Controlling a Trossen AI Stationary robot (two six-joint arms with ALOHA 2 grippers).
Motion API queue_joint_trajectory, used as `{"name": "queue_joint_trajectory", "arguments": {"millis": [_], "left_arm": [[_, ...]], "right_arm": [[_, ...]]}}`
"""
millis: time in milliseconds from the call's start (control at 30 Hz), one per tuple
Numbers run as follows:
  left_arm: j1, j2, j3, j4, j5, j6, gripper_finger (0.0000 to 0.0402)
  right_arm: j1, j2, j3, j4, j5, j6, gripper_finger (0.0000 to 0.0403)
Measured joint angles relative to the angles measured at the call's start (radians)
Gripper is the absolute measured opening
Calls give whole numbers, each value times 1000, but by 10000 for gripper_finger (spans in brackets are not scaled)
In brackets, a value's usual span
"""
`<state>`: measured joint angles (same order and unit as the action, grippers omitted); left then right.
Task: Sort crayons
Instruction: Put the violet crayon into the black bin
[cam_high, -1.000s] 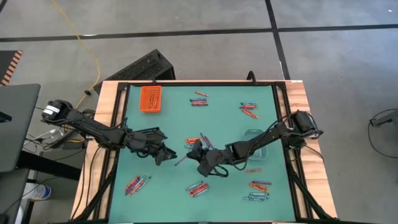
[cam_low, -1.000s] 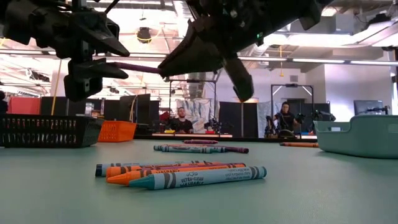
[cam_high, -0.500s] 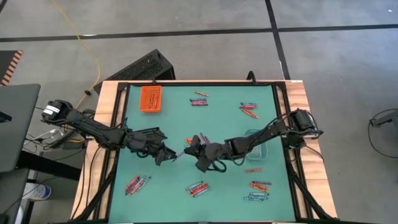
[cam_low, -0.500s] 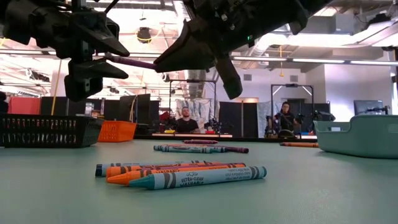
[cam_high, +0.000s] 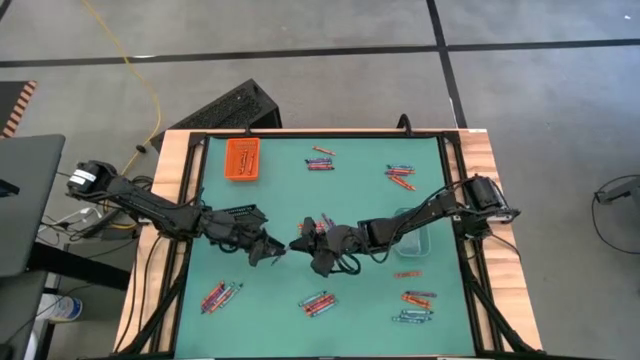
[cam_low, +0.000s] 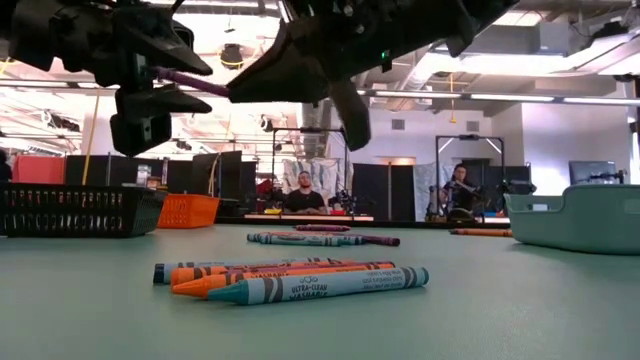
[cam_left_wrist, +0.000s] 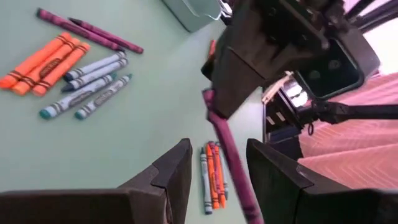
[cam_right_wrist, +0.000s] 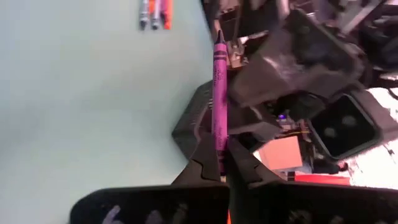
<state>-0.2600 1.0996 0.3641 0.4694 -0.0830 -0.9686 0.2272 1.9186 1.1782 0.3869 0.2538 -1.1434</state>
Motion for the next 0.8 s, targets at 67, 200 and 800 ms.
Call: {"name": "queue_joint_trajectory", "arguments": {"millis": [67, 200, 800], "left_arm": [[0, 0, 0, 5, 2, 12, 141], [-1, 1, -3, -5, 38, 18, 141], [0, 0, 0, -59, 49, 31, 141]], "right_arm": [[-2, 36, 39, 22, -6, -12, 2], [0, 101, 86, -9, 13, -21, 2], [1, 97, 102, -31, 112, -88, 1]]}}
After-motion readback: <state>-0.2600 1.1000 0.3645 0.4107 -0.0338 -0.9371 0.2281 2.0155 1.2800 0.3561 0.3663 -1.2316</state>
